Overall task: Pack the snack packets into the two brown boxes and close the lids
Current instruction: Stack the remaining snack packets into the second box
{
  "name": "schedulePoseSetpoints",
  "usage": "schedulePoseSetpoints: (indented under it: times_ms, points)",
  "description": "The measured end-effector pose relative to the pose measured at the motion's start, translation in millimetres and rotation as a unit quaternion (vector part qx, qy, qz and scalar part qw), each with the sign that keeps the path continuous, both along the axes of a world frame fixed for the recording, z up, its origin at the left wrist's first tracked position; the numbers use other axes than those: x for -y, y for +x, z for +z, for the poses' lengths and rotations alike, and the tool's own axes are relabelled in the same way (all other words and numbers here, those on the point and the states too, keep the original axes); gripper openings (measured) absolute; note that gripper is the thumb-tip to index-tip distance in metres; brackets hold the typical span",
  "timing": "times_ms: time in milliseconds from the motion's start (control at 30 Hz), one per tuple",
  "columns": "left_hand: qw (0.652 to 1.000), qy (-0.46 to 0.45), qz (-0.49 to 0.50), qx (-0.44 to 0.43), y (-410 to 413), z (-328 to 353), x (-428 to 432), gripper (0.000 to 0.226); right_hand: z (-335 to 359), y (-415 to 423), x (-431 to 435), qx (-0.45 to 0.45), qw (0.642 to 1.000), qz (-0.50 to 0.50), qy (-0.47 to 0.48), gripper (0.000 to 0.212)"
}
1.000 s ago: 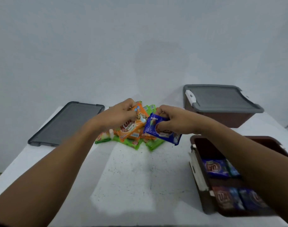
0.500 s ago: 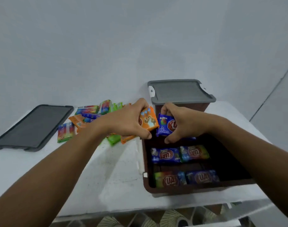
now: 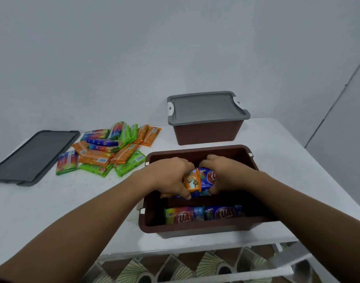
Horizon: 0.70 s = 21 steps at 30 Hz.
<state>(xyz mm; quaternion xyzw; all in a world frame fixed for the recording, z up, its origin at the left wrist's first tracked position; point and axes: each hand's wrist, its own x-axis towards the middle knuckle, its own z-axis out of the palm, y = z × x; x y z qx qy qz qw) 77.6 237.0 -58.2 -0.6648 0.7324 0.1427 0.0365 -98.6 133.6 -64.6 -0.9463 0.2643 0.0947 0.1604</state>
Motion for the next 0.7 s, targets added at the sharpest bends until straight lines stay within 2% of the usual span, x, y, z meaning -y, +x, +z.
schedulePoseSetpoints:
  times_ms: [233,500,700]
  points:
    - [0.993,0.003,-0.012,0.116,-11,-20,9,0.082,-9,5,2,-0.043,0.99,0.061,-0.119,0.073]
    - [0.99,-0.011,-0.024,0.137,-15,-24,5,0.081,-16,3,2,-0.056,0.985,0.069,-0.149,0.08]
    - [0.993,-0.045,-0.03,0.106,-14,-22,3,0.08,-16,1,0,-0.051,0.983,0.076,-0.162,0.085]
